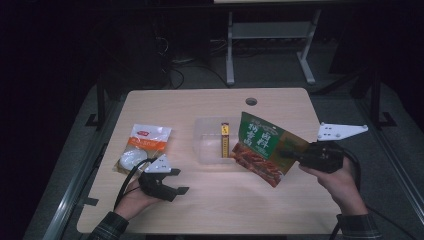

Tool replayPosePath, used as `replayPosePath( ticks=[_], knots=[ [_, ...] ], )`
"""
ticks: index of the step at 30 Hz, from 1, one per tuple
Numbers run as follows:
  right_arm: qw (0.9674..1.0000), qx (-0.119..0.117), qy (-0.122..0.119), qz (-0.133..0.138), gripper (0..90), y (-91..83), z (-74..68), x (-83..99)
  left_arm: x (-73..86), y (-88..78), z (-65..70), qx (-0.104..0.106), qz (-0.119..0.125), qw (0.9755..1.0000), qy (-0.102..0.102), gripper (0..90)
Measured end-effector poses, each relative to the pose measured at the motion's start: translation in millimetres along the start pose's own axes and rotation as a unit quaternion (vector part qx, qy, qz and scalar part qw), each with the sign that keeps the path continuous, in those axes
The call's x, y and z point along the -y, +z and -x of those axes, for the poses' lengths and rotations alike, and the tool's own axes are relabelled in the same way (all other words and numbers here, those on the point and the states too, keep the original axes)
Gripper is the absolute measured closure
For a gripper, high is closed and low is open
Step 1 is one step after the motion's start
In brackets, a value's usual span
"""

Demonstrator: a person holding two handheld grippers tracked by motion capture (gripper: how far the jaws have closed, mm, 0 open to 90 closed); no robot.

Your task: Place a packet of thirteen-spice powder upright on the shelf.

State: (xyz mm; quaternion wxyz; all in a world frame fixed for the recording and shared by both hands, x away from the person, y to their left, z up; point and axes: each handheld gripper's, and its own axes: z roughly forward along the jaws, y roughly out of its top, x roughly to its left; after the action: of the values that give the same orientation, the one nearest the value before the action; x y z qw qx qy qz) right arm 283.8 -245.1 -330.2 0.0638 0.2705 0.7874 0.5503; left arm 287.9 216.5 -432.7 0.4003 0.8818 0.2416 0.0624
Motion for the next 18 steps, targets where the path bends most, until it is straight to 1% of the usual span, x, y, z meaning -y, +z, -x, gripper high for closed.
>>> replayPosePath(
  ticks=[2,3,4,5,8,10,13,14,15,16,18],
  knots=[
    [1.0,0.004,0.002,0.002,89.8,-1.1,1.3,-0.2,0.0,0.2,-0.2,-0.001,0.0,1.0,0.0,27.5],
    [0.9999,0.01,0.005,0.005,89.8,-2.2,3.2,-0.4,-0.1,0.3,-0.7,0.0,-0.003,1.0,0.001,27.5],
    [0.9997,0.017,0.01,0.011,89.8,-4.3,7.0,-1.0,-0.1,0.9,-0.6,0.002,-0.001,1.0,-0.002,27.3],
    [0.9997,0.017,0.01,0.011,89.8,-4.3,7.0,-1.0,-0.1,0.9,-0.6,0.002,-0.001,1.0,-0.002,27.2],
    [0.9992,0.027,0.016,0.023,89.8,-5.9,13.7,-2.0,-1.0,1.5,0.1,0.004,-0.001,1.0,0.0,26.6],
    [0.999,0.033,0.017,0.025,89.8,-5.3,16.3,-4.0,-0.8,2.6,-0.2,0.004,-0.003,1.0,0.0,25.9],
    [0.9988,0.039,0.017,0.025,89.8,-4.3,17.6,-6.7,-0.6,3.4,-0.3,0.004,-0.006,1.0,0.001,25.1],
    [0.9985,0.046,0.015,0.027,89.7,-2.1,19.3,-10.1,-0.5,3.8,-0.6,0.006,-0.009,0.9999,0.002,25.1],
    [0.9985,0.046,0.015,0.027,89.7,-2.1,19.3,-10.1,-0.5,3.8,-0.6,0.006,-0.009,0.9999,0.002,25.1],
    [0.9982,0.052,0.012,0.027,89.8,-0.4,21.0,-12.6,-0.4,3.9,-0.5,0.006,-0.01,0.9999,0.0,25.0],
    [0.9981,0.053,0.013,0.029,89.8,1.4,23.1,-14.5,-0.5,3.8,-0.9,0.006,-0.012,0.9999,0.002,25.0]
  ],
)
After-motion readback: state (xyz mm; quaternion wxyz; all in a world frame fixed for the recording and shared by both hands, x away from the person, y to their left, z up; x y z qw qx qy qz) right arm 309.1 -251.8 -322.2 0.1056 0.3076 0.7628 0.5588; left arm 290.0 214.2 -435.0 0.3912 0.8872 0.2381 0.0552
